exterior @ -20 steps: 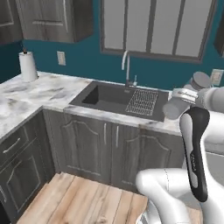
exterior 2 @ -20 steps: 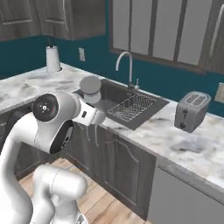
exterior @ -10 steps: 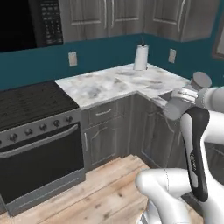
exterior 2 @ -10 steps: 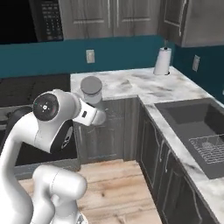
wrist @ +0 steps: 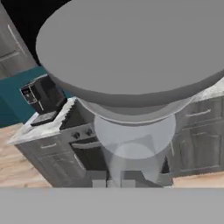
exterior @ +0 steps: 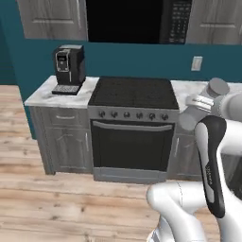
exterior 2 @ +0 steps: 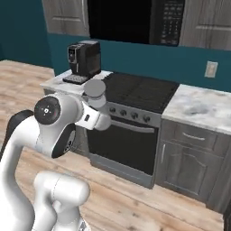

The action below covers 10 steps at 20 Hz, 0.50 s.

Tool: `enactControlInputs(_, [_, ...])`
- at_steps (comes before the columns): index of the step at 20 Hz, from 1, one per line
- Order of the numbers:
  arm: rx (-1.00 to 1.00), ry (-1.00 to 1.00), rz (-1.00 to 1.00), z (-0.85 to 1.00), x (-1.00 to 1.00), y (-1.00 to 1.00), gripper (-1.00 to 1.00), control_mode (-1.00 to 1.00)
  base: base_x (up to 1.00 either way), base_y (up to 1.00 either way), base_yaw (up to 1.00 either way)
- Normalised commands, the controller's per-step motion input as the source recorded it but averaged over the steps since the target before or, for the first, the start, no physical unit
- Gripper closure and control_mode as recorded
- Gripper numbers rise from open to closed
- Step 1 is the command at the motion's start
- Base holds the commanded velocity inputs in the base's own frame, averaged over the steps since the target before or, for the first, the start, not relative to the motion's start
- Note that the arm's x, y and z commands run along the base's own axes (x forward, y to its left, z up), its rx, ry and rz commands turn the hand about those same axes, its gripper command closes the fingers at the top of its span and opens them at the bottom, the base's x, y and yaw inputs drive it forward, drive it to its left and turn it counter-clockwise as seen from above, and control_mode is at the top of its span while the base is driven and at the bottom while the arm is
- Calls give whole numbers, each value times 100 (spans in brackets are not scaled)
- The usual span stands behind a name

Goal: Place the pitcher and cup on the dining counter for serving.

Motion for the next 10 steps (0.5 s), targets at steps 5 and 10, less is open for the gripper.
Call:
enactControlInputs(5, [0, 0, 0, 0, 0, 0, 100, 100, -3, 0, 100])
enactControlInputs(10, [0, 0, 0, 0, 0, 0, 100, 100, 0, 0, 100])
